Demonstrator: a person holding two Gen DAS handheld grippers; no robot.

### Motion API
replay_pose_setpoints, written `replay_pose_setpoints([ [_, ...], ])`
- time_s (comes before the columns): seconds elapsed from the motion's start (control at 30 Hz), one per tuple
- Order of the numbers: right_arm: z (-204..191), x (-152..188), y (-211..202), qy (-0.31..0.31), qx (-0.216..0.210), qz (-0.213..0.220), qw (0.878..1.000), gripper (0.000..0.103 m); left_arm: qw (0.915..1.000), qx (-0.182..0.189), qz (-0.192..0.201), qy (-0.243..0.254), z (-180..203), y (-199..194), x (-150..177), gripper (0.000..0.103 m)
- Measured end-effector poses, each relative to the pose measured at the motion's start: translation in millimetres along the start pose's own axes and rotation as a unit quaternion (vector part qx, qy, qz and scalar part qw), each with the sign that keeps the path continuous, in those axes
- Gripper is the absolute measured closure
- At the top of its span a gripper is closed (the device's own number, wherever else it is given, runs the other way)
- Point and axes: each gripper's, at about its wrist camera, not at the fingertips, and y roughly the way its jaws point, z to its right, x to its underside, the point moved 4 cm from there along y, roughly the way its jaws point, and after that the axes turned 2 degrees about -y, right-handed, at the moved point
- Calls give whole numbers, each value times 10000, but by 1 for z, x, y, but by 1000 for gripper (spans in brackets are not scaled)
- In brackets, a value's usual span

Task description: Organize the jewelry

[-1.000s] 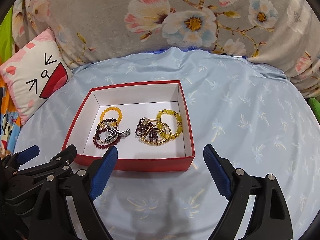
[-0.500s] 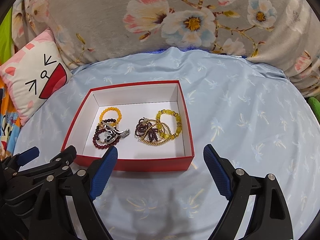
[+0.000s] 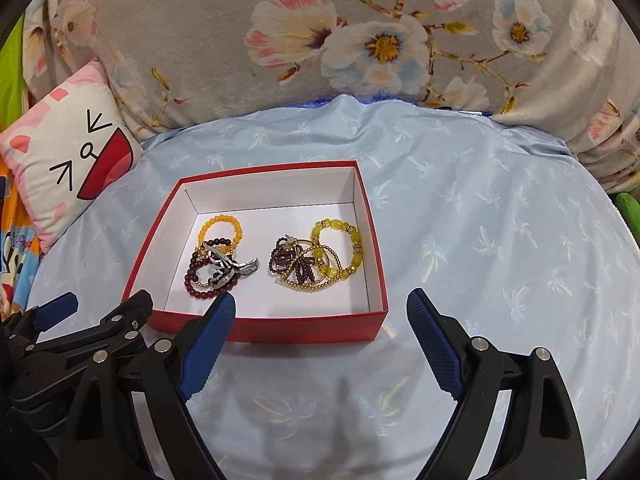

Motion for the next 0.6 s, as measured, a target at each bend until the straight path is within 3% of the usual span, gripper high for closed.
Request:
replay_pose_setpoints([
  [0.6,1,2,1,9,-7,-21,10000,19,10000,4,-18,21,2,2,3,12],
])
